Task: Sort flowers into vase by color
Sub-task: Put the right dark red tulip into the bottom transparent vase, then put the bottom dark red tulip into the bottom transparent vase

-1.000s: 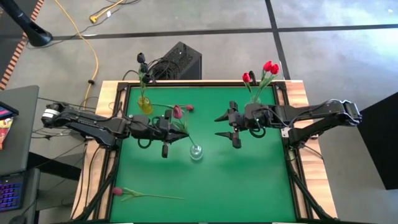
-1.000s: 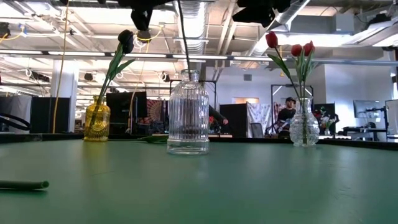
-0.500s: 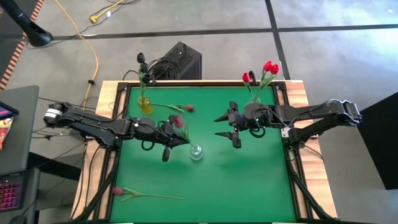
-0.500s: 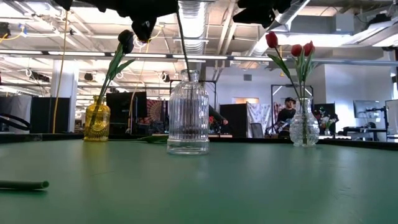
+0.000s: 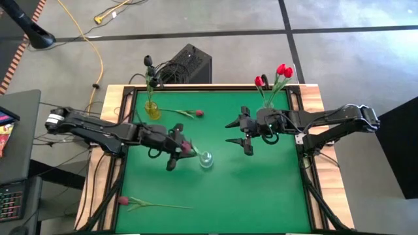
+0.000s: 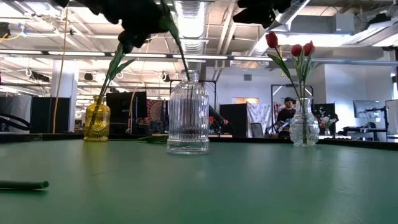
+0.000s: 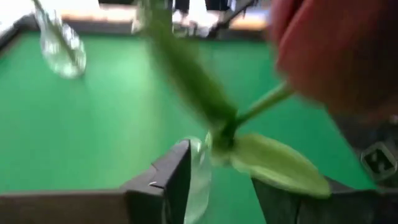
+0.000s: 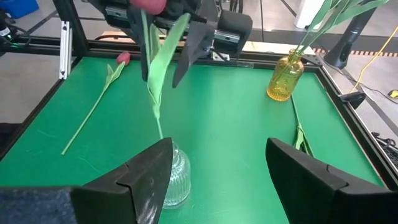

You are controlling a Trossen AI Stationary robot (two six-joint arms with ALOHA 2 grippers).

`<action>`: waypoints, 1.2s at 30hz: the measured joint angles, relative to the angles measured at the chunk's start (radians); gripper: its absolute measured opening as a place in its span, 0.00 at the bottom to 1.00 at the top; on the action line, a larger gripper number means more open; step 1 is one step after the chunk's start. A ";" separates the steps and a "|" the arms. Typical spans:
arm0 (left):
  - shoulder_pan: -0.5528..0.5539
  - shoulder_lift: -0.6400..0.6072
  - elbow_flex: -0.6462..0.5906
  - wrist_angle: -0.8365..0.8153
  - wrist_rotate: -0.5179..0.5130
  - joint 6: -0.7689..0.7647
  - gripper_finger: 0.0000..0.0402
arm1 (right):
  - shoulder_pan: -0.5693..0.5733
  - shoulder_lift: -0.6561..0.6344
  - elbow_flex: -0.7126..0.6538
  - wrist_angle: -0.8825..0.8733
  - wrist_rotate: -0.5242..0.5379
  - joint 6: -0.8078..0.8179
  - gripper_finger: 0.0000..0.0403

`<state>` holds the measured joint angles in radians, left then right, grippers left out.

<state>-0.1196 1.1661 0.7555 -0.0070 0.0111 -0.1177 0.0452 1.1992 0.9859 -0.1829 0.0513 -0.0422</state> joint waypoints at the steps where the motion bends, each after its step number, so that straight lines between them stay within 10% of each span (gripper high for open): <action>1: 0.000 -0.001 0.023 -0.065 0.000 0.000 0.37 | 0.000 0.000 0.000 0.000 0.000 0.000 0.71; 18: -0.060 -0.003 0.220 -0.810 0.026 -0.189 0.42 | 0.000 0.000 0.000 -0.020 -0.001 0.000 0.71; 36: -0.498 -0.002 -0.009 -0.487 -0.056 -0.688 0.42 | 0.054 0.000 0.000 -0.023 -0.002 0.025 0.71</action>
<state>-0.6176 1.1645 0.7470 -0.4945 -0.0453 -0.8053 0.0988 1.1992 0.9859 -0.2055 0.0494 -0.0167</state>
